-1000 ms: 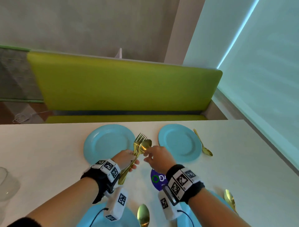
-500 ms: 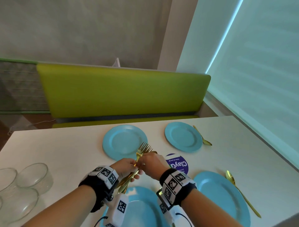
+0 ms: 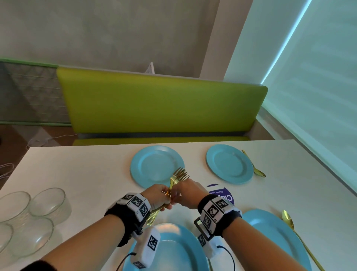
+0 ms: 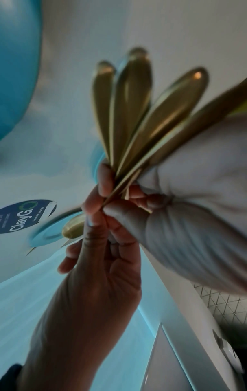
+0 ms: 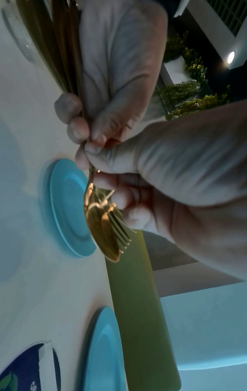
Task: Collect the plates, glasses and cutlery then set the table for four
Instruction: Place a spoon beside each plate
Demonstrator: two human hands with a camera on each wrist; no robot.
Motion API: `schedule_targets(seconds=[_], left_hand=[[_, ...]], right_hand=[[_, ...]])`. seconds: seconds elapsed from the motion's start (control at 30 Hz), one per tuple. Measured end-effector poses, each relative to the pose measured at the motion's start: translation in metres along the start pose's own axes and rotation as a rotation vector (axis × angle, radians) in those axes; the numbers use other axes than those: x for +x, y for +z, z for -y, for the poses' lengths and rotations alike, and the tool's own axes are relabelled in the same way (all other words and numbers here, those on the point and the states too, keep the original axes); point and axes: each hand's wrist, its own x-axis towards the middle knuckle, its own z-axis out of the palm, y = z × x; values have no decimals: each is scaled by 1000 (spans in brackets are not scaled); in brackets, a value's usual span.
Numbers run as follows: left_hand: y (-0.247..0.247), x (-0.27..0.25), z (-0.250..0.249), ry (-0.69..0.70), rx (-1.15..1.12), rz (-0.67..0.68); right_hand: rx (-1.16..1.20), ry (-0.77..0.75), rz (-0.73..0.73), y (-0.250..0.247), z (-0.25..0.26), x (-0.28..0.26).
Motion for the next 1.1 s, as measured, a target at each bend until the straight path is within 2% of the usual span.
schedule_targets(seconds=[0.27,0.57,0.7,0.8,0.9,0.97,1.1], left_hand=[[-5,32,-11,-44,0,-130],[-15,61,-21,-64,-13,-205],[-28,73,-22,-73,58,-314],[-49,82,-21,-77,-56,-453],[-71,82,-20,-64,-135,-540],[-81,81,-19,-60,-157,-553],[-92,85,-10,-63,-180,-538]], right_hand=[[3,-61,44,-3,-17,36],[-8,-127,53,-2,-36,65],[13,-114,100,-3,-45,77],[23,-22,115,-8,-60,85],[97,152,75,-14,-88,96],[155,296,38,-14,-105,104],[87,522,111,-6,-121,122]])
